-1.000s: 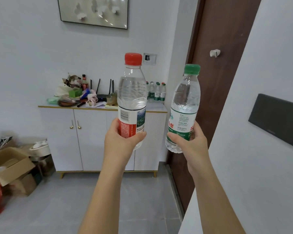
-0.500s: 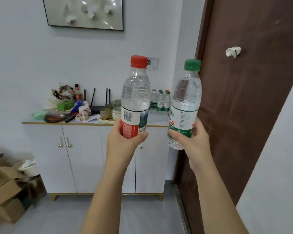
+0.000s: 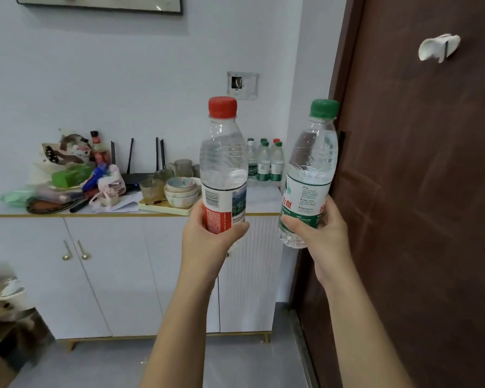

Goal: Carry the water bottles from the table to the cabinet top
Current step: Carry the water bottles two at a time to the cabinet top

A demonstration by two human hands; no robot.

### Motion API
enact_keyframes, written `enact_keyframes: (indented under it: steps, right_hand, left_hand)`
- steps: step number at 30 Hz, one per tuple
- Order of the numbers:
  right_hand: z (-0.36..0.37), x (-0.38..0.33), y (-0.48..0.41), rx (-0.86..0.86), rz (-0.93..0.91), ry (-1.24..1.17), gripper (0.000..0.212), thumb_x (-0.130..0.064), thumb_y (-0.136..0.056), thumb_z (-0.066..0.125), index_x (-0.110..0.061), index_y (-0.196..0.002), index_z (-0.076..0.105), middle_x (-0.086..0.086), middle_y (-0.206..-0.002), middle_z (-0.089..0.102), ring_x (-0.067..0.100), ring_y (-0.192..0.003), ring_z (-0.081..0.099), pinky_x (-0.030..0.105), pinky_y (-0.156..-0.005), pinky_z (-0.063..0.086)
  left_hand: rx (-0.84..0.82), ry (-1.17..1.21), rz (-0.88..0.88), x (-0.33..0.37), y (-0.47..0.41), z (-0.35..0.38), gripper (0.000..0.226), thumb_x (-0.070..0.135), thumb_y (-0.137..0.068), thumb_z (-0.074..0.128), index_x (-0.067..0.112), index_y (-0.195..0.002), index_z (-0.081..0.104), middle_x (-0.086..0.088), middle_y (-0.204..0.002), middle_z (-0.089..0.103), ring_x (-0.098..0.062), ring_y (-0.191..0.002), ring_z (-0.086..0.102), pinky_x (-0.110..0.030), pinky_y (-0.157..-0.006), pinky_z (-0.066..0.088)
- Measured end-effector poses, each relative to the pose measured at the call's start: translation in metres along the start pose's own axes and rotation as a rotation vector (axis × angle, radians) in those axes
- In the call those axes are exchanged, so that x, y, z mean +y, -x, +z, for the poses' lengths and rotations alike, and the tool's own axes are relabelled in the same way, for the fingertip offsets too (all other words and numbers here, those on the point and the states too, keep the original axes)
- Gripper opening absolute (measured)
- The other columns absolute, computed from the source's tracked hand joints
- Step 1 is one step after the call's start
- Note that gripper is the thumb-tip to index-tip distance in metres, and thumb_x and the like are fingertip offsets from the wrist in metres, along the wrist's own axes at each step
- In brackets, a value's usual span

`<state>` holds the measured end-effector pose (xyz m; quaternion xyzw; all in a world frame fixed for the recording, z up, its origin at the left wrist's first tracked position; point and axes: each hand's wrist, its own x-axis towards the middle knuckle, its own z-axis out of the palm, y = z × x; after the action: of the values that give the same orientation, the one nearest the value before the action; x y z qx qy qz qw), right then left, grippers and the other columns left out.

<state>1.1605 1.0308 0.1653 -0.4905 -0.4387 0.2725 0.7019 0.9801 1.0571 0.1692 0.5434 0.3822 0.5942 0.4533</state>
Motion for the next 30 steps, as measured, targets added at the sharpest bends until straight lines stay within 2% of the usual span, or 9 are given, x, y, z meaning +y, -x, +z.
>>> enact_keyframes:
  steps: [3,7,12,15,20,25,30]
  right_hand:
    - [0.010,0.025,-0.045,0.033,-0.007,0.026,0.070,0.001,-0.068,0.083,-0.025,-0.128,0.058,-0.007,-0.116,0.069,0.011,-0.108,0.067,0.033,-0.089,0.056]
    - [0.022,0.048,-0.101,0.089,-0.004,0.071,0.074,0.000,-0.068,0.085,-0.021,-0.133,0.055,-0.005,-0.119,0.069,0.012,-0.110,0.066,0.036,-0.093,0.055]
    - [0.045,0.069,-0.179,0.177,0.001,0.108,0.077,0.000,-0.067,0.085,-0.020,-0.134,0.053,-0.005,-0.119,0.068,0.011,-0.108,0.066,0.036,-0.093,0.056]
    - [0.052,0.089,-0.213,0.220,0.027,0.128,0.077,-0.001,-0.066,0.085,-0.022,-0.133,0.052,-0.007,-0.117,0.068,0.009,-0.106,0.066,0.038,-0.093,0.056]
    - [0.053,0.129,-0.260,0.237,0.087,0.173,0.082,-0.002,-0.065,0.087,-0.022,-0.136,0.049,-0.007,-0.120,0.067,0.009,-0.109,0.065,0.042,-0.097,0.054]
    - [0.048,0.179,-0.311,0.213,0.130,0.183,0.083,-0.003,-0.067,0.086,-0.022,-0.138,0.047,-0.007,-0.122,0.065,0.010,-0.112,0.063,0.041,-0.098,0.053]
    - [0.009,0.265,-0.417,0.097,0.184,0.213,0.076,-0.006,-0.068,0.086,-0.038,-0.124,0.046,-0.014,-0.119,0.063,0.006,-0.111,0.061,0.036,-0.096,0.053]
  left_hand:
    - [-0.037,0.006,0.007,-0.021,-0.051,0.016,0.062,0.003,-0.068,0.083,0.019,-0.122,0.058,0.003,-0.107,0.071,-0.013,-0.094,0.069,-0.021,-0.070,0.058]
    - [-0.100,0.024,0.000,-0.041,-0.120,0.036,0.049,0.001,-0.070,0.081,0.026,-0.105,0.060,0.007,-0.095,0.072,-0.007,-0.084,0.070,-0.017,-0.066,0.056]
    - [-0.201,0.024,0.013,-0.057,-0.216,0.062,0.049,0.002,-0.069,0.082,0.030,-0.102,0.058,0.007,-0.096,0.071,-0.006,-0.084,0.069,-0.018,-0.067,0.056]
    - [-0.238,0.033,0.014,-0.075,-0.258,0.076,0.050,0.000,-0.069,0.081,0.022,-0.107,0.058,0.004,-0.097,0.071,-0.009,-0.083,0.068,-0.017,-0.063,0.054]
    - [-0.284,0.044,-0.027,-0.115,-0.308,0.095,0.056,-0.004,-0.069,0.079,0.017,-0.115,0.055,0.002,-0.098,0.069,-0.002,-0.076,0.066,-0.014,-0.058,0.050]
    - [-0.291,0.023,-0.071,-0.162,-0.354,0.125,0.056,-0.007,-0.071,0.076,0.013,-0.118,0.053,-0.004,-0.101,0.069,-0.009,-0.081,0.066,-0.016,-0.060,0.052]
    - [-0.189,-0.035,-0.146,-0.239,-0.418,0.196,0.058,-0.007,-0.072,0.075,0.022,-0.116,0.050,0.002,-0.102,0.067,-0.012,-0.088,0.066,-0.024,-0.070,0.056]
